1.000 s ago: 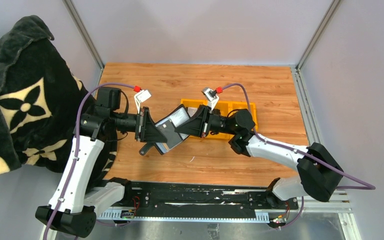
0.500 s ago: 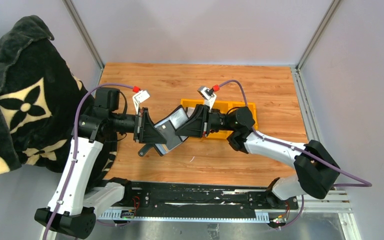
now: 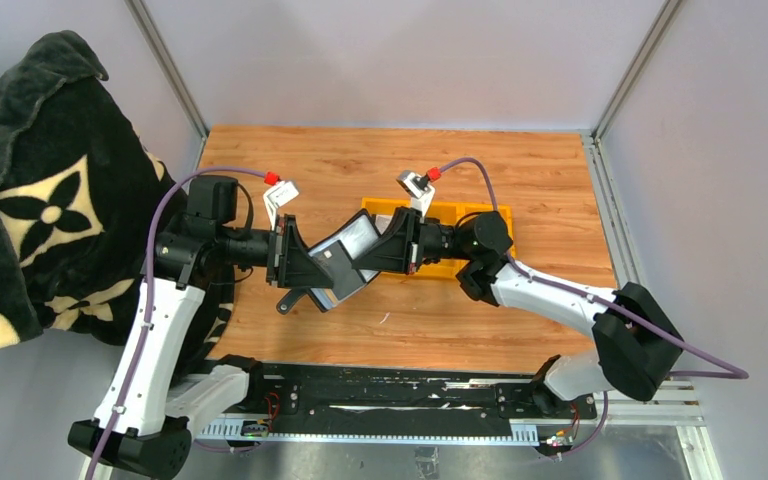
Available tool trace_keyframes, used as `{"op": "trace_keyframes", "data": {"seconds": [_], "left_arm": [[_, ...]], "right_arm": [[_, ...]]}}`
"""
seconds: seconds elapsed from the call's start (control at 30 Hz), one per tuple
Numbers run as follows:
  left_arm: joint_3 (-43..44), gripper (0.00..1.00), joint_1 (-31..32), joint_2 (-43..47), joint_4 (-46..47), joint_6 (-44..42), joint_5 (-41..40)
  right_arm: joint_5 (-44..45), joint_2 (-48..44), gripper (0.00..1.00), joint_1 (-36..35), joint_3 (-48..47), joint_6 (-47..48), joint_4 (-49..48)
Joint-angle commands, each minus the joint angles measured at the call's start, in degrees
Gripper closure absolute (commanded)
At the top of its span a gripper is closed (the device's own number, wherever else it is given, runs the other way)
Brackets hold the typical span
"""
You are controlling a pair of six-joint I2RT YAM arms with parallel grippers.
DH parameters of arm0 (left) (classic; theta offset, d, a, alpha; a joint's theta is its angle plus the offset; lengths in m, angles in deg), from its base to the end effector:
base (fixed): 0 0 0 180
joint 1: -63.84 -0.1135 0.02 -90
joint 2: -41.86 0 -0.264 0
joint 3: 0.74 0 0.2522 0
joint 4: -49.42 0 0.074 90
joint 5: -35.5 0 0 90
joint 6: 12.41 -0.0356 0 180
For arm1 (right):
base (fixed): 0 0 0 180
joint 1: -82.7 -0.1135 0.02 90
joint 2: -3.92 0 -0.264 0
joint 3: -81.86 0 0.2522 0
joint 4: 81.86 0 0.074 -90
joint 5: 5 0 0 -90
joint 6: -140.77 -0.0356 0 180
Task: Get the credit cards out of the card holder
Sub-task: Remove the credit card from the card holder.
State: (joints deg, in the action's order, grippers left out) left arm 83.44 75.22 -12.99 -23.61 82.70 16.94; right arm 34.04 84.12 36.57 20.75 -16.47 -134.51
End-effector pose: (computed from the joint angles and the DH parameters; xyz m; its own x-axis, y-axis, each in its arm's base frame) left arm 0.1400 -0.0626 0.3939 -0.7400 0.1200 -0.6618 0.6715 0.1882 -0.7167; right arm 0.1836 0.2309 0.3445 -0.6841 0.1264 -0.7183 -0.7025 -0.3791 0.6023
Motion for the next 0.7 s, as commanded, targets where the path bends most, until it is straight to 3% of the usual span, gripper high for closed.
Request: {"op": "trace_keyframes", "data": {"seconds": [0.0,0.3,0.4,0.57,0.67], "left_arm": [[0.6,0.82,0.0,1.3,-0.3,1.2,4.5],[0.9,0.78,0.0,1.7,-0.3,0.8,5.5],[0.7,0.80,0.0,1.4,-0.3,0.9,4.1],[0.7,0.83,0.0,1.4,-0.3,0.6,1.6],[0.6,0.84,0.0,1.3,-0.3,0.4,-0.3]], "right_arm": [[3.8,-3.5,1.00,3.0,3.0,0.1,-0.3],[3.9,-4.7,1.00,2.2,2.3,0.8,1.6],[1.0,-3.6,0.80,0.0,-1.7,3.5,5.3],[-0.5,-4.3,0.68,-0.8,-4.6,5.5,8.6],[-0.9,-5.4,0.66,-1.1,-5.4,7.3,11.7]]}}
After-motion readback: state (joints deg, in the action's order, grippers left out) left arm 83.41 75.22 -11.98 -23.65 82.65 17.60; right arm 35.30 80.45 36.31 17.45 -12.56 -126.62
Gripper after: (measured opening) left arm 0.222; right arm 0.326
